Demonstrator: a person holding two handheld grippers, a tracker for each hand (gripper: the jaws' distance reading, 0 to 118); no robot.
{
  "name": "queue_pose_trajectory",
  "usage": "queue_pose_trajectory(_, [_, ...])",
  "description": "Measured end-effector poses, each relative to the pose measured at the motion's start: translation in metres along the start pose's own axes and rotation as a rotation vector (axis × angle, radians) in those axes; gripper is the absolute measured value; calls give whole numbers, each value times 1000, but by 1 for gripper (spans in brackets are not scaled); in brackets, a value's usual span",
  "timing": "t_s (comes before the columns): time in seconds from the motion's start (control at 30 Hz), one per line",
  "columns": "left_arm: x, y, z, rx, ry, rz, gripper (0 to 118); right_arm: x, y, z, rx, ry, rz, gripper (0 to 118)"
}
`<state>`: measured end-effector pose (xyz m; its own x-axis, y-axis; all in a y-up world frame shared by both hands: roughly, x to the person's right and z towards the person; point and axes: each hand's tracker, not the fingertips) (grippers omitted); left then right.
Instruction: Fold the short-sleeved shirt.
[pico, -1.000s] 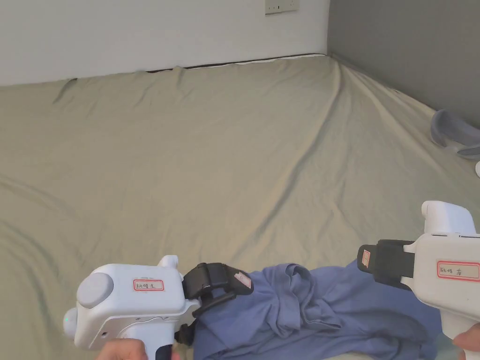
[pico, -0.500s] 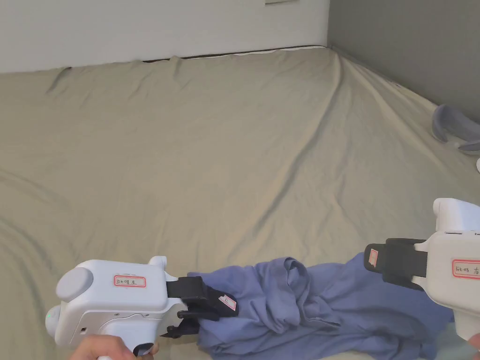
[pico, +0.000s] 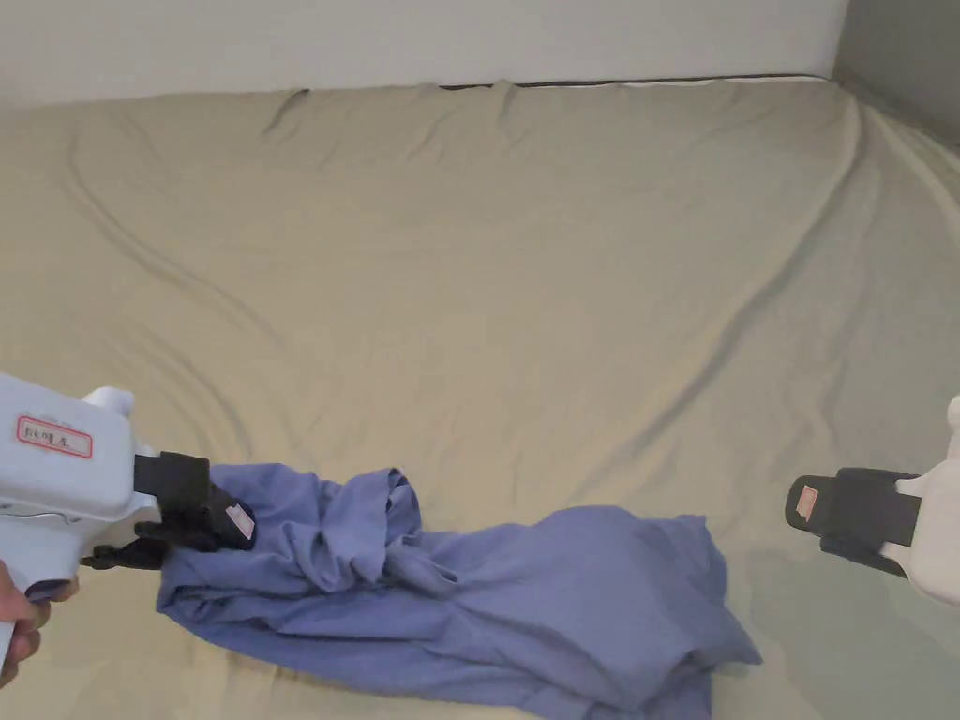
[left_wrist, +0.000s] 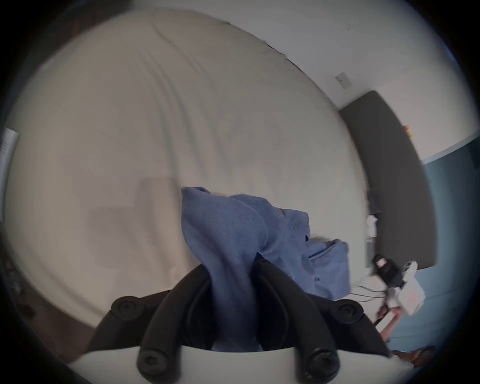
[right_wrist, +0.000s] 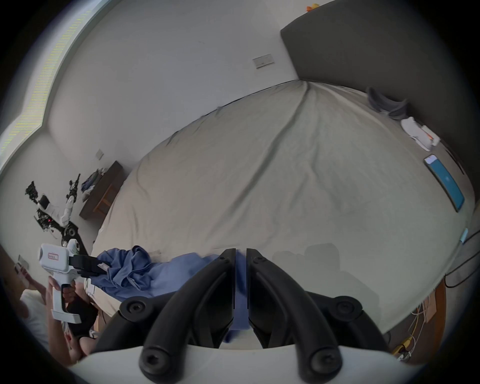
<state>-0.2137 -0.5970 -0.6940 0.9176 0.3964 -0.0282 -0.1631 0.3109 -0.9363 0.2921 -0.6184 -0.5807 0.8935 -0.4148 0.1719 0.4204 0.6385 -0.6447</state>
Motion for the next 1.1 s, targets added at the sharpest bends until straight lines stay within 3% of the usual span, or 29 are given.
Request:
queue_pose_trajectory(0.2, [44,-11,23,27,227,-170,17,-34,-4,-24,-43,49,42,11])
queue_pose_trajectory(0.33, [111,-33,-17,-44,157,-368,17,-46,-10,-18,-56,71,54,11])
queue_pose_trajectory(0.5, [186,-54,-89,-128,-37,-430,17,-46,-17,0,-49,70,70,11])
queue_pose_trajectory(0.63, [221,-76,-134,-171,-3,-587,17,-35,-18,14,-40,45,69,11])
queue_pose_trajectory(0.7, [230,-89,-136,-161,18,-553,17,-29,-17,18,-22,5,52,11])
queue_pose_trajectory(0.77, [229,-92,-142,-134,12,-608,19,-23,-16,19,-22,-2,29,11])
queue_pose_trajectory(0.83, [225,-86,-150,-163,-2,-576,41,-22,-17,17,-32,-13,20,11])
queue_pose_trajectory(0.87, [220,-84,-149,-166,-63,-527,65,-22,-18,17,-34,-15,26,11])
queue_pose_trajectory(0.9, [214,-81,-145,-176,-179,-462,102,-23,-19,16,-35,-18,31,11])
queue_pose_trajectory(0.93, [211,-78,-138,-199,-275,-399,118,-24,-20,16,-36,-15,35,11])
queue_pose_trajectory(1.0, [209,-77,-125,-213,-321,-347,118,-24,-20,14,-38,9,33,11])
queue_pose_trajectory(1.1, [206,-74,-87,-115,-264,-414,118,-28,-19,13,-36,13,40,11])
